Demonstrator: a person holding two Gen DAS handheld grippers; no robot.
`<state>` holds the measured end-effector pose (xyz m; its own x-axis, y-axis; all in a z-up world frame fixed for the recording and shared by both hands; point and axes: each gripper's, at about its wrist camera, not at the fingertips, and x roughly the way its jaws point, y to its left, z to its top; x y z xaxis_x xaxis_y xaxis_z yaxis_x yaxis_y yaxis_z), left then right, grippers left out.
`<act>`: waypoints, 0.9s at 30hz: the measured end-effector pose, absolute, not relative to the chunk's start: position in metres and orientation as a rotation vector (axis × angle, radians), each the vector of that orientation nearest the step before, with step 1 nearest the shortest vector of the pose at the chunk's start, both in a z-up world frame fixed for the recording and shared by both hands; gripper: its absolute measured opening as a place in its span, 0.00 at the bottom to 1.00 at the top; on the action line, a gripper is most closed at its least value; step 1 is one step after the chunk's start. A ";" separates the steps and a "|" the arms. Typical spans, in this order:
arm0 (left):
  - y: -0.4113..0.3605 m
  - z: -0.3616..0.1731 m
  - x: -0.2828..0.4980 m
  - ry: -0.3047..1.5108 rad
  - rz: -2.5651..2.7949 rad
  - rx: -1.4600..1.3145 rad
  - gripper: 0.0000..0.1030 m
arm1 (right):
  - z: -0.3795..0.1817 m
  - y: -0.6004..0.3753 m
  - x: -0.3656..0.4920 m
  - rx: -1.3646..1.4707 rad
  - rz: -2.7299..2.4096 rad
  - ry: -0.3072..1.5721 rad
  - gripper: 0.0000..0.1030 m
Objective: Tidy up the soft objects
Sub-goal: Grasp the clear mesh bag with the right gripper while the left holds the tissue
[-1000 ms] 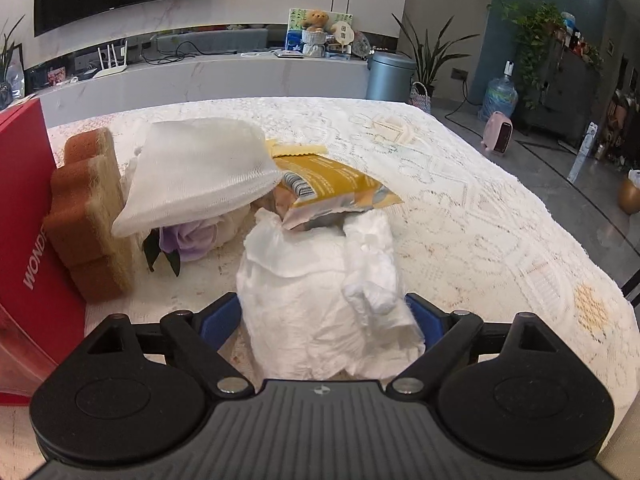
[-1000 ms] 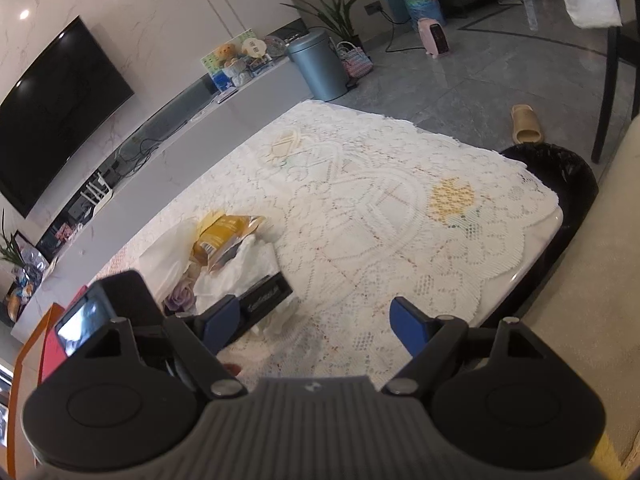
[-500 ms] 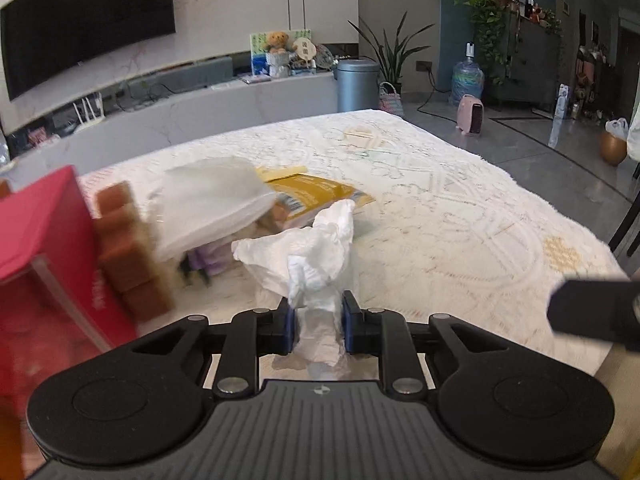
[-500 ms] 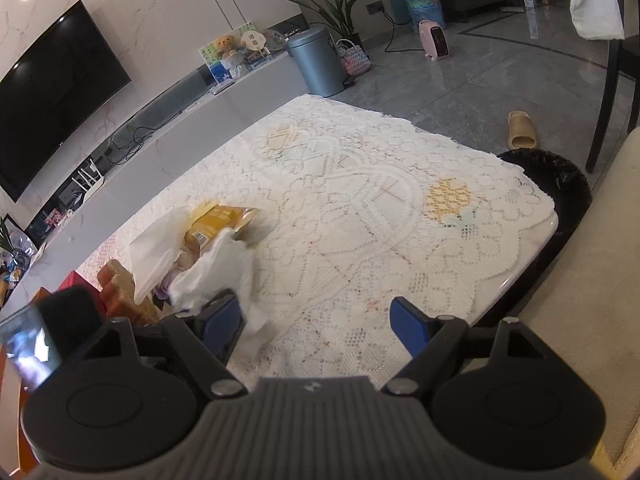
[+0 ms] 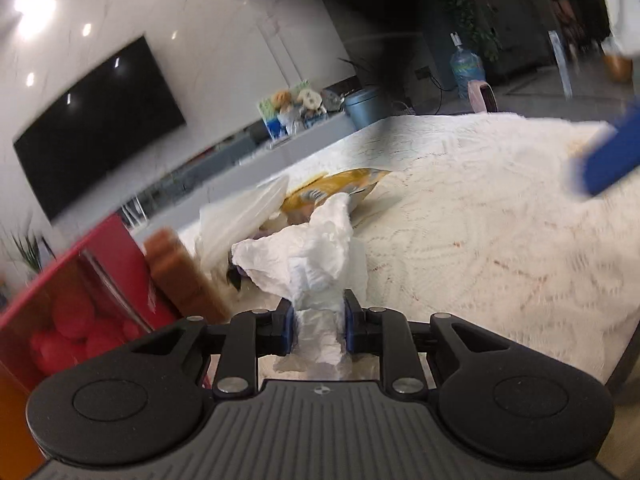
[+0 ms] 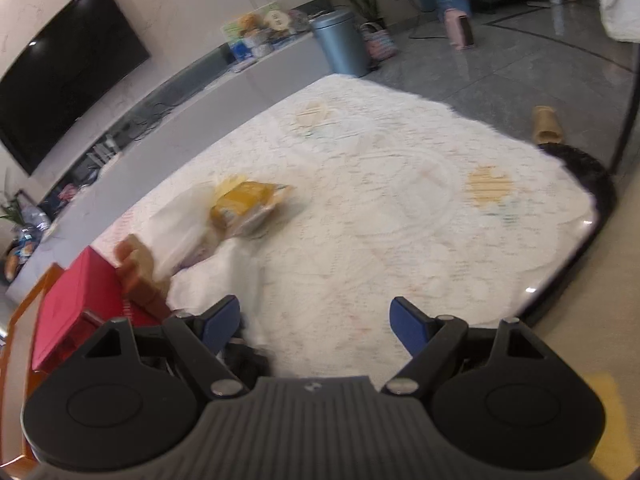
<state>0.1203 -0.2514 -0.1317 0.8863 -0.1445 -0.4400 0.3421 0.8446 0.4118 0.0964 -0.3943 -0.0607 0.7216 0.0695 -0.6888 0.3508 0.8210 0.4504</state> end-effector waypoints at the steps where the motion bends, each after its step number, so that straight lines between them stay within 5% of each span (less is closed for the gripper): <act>1: -0.246 -0.128 0.125 0.432 -0.273 0.444 0.25 | -0.065 -0.393 0.104 0.615 -0.127 0.785 0.77; 10: -0.205 -0.113 0.155 0.600 -0.347 0.098 0.25 | -0.059 -0.399 0.139 0.675 -0.056 0.754 0.76; 16: -0.193 -0.114 0.163 0.644 -0.364 0.004 0.26 | -0.053 -0.405 0.173 0.700 -0.003 0.723 0.65; 19: -0.178 -0.114 0.172 0.693 -0.377 -0.087 0.26 | -0.060 -0.413 0.190 0.770 0.051 0.717 0.53; 23: -0.169 -0.113 0.177 0.738 -0.393 -0.155 0.26 | -0.082 -0.418 0.209 0.836 0.083 0.762 0.18; 27: -0.163 -0.111 0.180 0.772 -0.397 -0.201 0.26 | -0.095 -0.420 0.215 0.888 0.093 0.768 0.17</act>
